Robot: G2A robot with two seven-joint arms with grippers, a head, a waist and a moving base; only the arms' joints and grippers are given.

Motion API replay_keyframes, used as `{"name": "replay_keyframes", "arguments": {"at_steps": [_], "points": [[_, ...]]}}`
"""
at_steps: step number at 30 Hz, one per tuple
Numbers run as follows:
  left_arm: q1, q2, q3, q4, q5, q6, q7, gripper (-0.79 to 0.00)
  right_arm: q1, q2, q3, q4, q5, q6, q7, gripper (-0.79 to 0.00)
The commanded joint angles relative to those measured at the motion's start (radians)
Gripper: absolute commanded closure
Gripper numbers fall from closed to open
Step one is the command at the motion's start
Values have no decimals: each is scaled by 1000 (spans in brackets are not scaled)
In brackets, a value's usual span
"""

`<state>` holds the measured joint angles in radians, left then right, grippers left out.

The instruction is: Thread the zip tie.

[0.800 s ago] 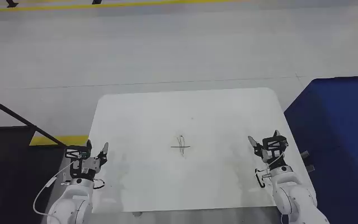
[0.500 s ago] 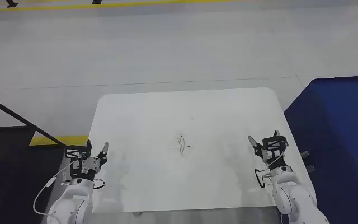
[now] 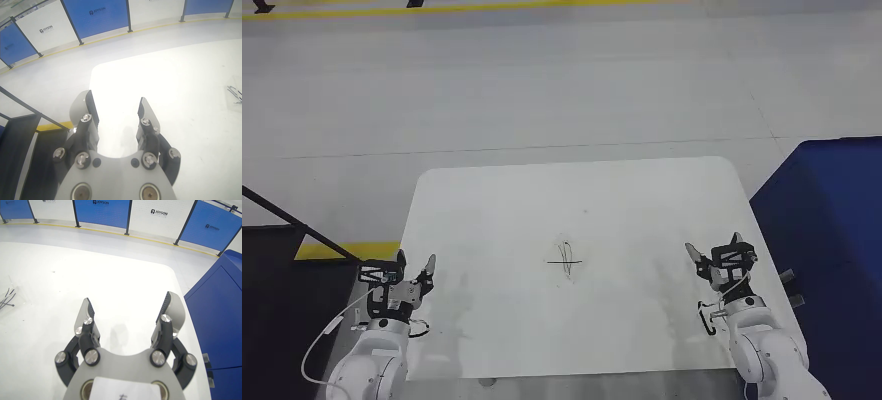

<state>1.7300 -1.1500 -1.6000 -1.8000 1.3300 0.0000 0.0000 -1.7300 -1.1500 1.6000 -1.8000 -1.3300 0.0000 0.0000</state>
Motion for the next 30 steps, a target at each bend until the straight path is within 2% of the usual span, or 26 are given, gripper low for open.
{"name": "replay_keyframes", "arguments": {"at_steps": [1,9,10,13,15,19,23,25,26,30], "points": [[0,0,0,0,0,0,0,-429,0,0,0,0,0,0,0,-667],[0,0,0,0,0,0,0,-429,0,0,0,0,0,0,0,-667],[0,0,0,0,0,0,0,-785,1,0,0,-3,0,-3,-1,-785],[0,0,0,0,0,0,0,-785,21,2,-14,-87,4,-70,43,-785],[0,0,0,0,0,0,0,-785,64,4,-31,-154,20,-129,164,-785],[0,0,0,0,0,0,0,-785,228,2,-131,-247,133,-230,531,-785],[0,0,0,0,0,0,0,-785,427,-12,-270,-229,290,-212,897,-785],[0,0,0,0,0,0,0,-785,539,-17,-338,-183,302,-220,1054,-785],[0,0,0,0,0,0,0,-785,566,-20,-350,-166,322,-217,1074,-785],[0,0,0,0,0,0,0,-785,566,-20,-350,-166,322,-217,1074,-785]]}}
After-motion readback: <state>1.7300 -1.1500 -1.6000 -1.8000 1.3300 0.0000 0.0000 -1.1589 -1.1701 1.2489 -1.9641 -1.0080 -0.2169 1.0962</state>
